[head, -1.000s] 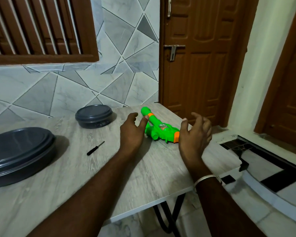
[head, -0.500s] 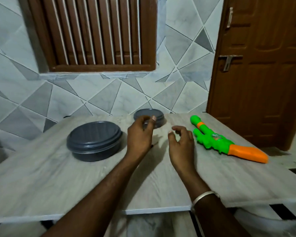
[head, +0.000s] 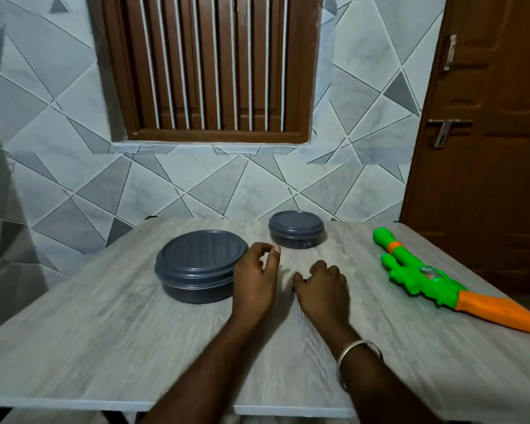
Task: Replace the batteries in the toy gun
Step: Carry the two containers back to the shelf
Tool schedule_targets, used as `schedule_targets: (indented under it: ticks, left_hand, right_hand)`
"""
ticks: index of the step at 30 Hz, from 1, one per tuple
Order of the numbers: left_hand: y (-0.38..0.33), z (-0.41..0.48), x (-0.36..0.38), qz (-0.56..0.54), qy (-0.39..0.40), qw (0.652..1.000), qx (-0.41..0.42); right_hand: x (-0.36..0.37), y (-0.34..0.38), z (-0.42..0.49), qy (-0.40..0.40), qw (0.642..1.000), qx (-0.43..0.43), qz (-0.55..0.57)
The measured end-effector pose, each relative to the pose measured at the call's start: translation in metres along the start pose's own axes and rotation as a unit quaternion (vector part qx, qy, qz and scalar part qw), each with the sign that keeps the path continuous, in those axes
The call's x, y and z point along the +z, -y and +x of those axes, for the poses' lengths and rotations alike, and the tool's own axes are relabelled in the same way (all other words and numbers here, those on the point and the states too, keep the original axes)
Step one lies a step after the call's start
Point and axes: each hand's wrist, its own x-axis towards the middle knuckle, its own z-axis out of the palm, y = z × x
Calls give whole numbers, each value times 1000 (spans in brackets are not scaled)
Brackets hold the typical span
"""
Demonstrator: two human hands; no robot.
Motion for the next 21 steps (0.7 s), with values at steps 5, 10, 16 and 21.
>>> schedule_targets:
  ticks: [5, 10, 16, 21]
  left_hand:
    - [0, 0, 2, 1, 12, 1000, 13]
    - [-1, 2, 6, 9, 17, 1000, 20]
    - [-1, 1, 8, 20, 24, 999, 13]
    - [-4, -1, 2, 24, 18, 999, 15]
  right_hand:
    - [6, 3, 10, 18, 998, 4, -61]
    - [-1, 9, 19, 57, 998, 1, -33]
    - [-4, 11, 20, 81, 996, 9, -22]
    - [0, 13, 12, 61, 998, -19, 23]
